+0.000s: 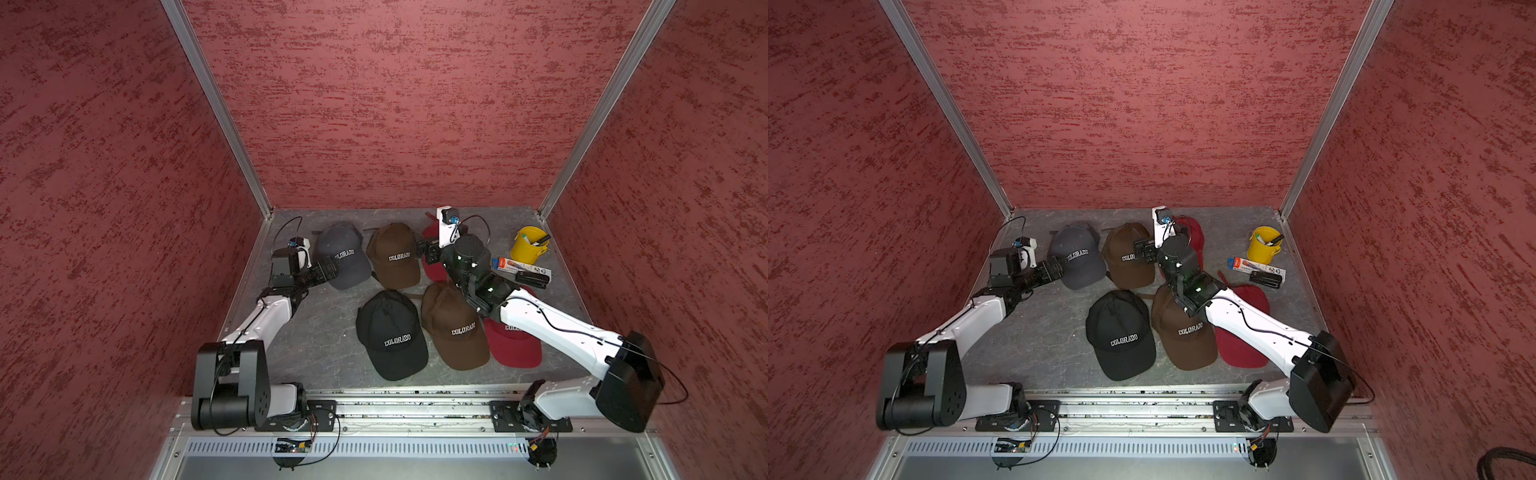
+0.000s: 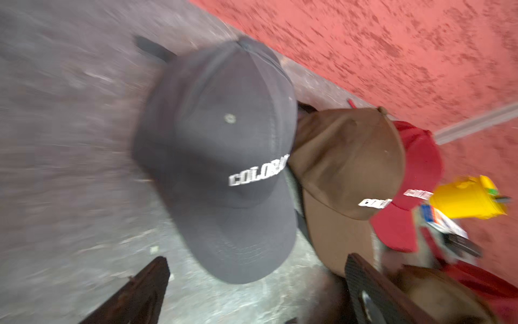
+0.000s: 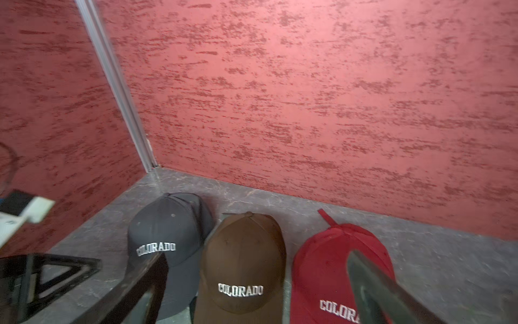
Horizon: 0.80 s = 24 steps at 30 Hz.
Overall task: Open the adjustable buckle of the baseball cap
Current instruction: Reset both arms
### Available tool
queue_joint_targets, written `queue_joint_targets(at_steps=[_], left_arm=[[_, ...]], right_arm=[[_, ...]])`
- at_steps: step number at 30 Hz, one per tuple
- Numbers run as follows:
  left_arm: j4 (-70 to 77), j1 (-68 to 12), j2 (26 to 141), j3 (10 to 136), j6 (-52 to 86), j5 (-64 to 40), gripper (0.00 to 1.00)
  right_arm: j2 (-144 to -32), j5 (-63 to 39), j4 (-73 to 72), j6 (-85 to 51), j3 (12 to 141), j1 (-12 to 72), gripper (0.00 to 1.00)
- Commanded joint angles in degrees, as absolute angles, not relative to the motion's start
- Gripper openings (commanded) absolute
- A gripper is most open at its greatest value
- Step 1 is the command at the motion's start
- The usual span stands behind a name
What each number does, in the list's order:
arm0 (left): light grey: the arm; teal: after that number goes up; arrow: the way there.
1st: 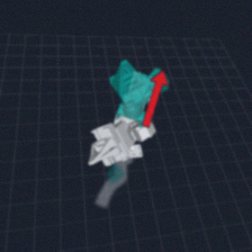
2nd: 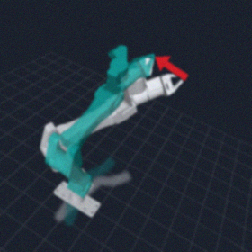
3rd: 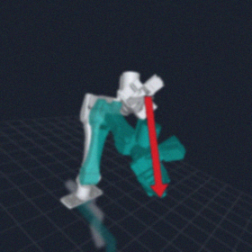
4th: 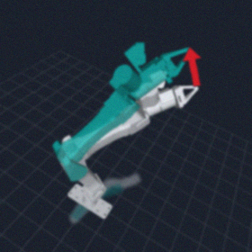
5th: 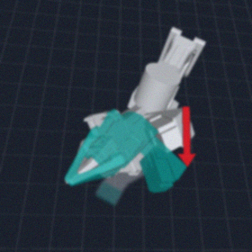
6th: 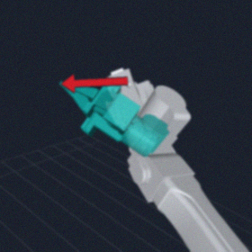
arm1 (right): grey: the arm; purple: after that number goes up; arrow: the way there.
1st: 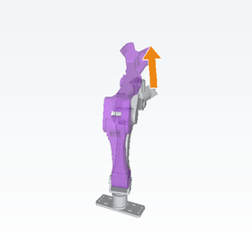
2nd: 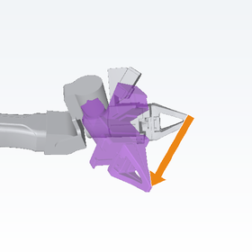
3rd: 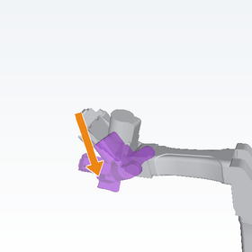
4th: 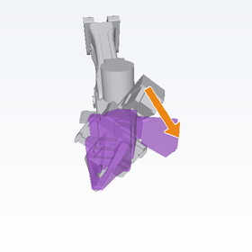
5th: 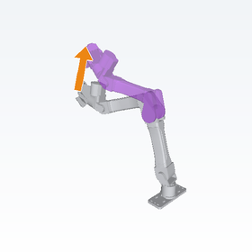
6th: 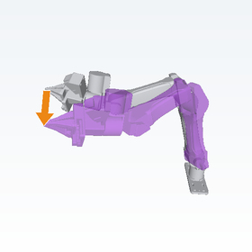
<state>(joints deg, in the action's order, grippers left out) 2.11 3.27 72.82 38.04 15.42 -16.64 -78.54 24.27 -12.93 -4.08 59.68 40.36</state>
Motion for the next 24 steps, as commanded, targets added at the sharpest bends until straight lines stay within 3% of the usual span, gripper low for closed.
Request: queue_joint_targets(at_steps=[1, 5, 8, 11, 14, 24], left_arm=[[9.23, 2.21, 65.60, 33.34, 9.37, -2.84, 1.00], [17.73, 2.70, 63.28, 27.95, 1.54, 2.32, 1.00], [22.33, 3.36, 67.97, 26.84, -0.07, 5.07, 1.00], [31.27, 2.17, 74.51, 25.54, -2.91, 6.56, 1.00], [32.43, 1.64, 79.28, 26.42, -2.79, 8.71, 1.00], [39.28, 2.71, 75.03, 20.56, -2.70, 5.26, 1.00]], right_arm=[[-75.82, 36.56, -15.46, -5.49, 53.21, 35.84, 0.99], [-72.20, 42.91, -38.53, 5.25, 35.10, 30.33, 0.99], [-71.33, 45.71, -40.72, 3.03, 29.26, 24.09, 0.99], [-70.94, 41.02, -43.66, -4.33, 22.99, 16.67, 0.99], [-75.18, 38.33, -55.67, -3.47, 17.40, 12.27, 0.99], [-82.06, 21.88, -74.28, -0.46, 11.17, 3.91, 0.99]])
